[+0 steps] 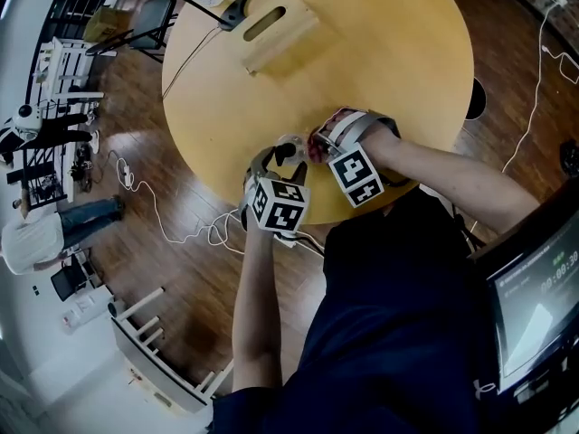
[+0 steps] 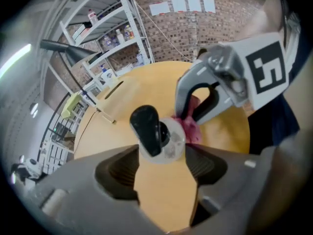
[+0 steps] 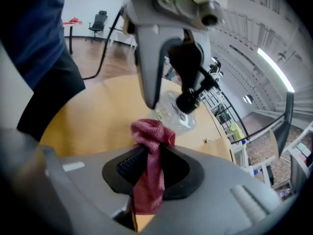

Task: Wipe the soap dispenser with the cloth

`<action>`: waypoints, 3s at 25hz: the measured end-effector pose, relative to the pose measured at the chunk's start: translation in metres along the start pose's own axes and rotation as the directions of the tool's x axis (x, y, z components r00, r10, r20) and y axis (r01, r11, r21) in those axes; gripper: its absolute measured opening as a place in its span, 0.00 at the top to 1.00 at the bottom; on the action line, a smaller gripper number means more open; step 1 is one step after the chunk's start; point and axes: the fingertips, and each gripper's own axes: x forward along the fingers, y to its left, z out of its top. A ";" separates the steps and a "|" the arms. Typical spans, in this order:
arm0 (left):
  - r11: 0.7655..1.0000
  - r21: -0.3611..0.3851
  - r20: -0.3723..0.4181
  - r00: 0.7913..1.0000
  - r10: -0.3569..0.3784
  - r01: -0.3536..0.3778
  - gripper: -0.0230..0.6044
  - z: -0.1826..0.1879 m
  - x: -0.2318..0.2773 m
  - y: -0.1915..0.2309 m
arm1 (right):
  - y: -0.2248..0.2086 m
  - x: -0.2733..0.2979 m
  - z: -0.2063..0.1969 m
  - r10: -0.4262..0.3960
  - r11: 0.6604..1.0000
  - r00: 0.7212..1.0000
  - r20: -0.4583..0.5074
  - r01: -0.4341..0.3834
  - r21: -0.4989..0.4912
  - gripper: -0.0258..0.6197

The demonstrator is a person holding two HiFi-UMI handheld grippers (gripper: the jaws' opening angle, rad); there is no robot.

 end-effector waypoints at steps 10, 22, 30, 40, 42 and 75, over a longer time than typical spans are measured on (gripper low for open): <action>0.975 -0.221 -0.006 1.000 -0.002 0.001 0.51 0.000 -0.003 0.002 | -0.033 0.005 -0.037 -0.018 0.997 0.996 -0.086 0.023 0.068 0.83; 0.990 -0.024 0.011 0.990 -0.142 0.142 0.44 -0.007 -0.015 -0.015 | 0.047 -0.015 0.013 0.122 0.990 0.990 0.076 -0.116 -0.079 0.83; 0.983 -0.181 0.021 0.999 -0.029 0.033 0.49 0.004 -0.009 -0.008 | -0.033 -0.005 -0.010 -0.055 0.998 0.997 -0.048 0.056 0.026 0.83; 0.993 0.076 -0.041 0.995 -0.091 0.093 0.43 -0.023 -0.019 -0.014 | 0.024 0.008 -0.003 0.024 0.998 0.999 -0.041 -0.026 -0.049 0.83; 0.947 -0.289 0.062 0.990 -0.130 0.143 0.44 -0.006 -0.026 -0.017 | -0.011 0.011 -0.016 -0.063 0.998 0.994 -0.091 0.064 0.011 0.83; 0.996 -0.037 0.028 0.996 -0.079 0.080 0.54 0.004 -0.007 -0.018 | 0.008 0.033 -0.042 -0.069 0.998 0.979 -0.192 0.069 -0.006 0.83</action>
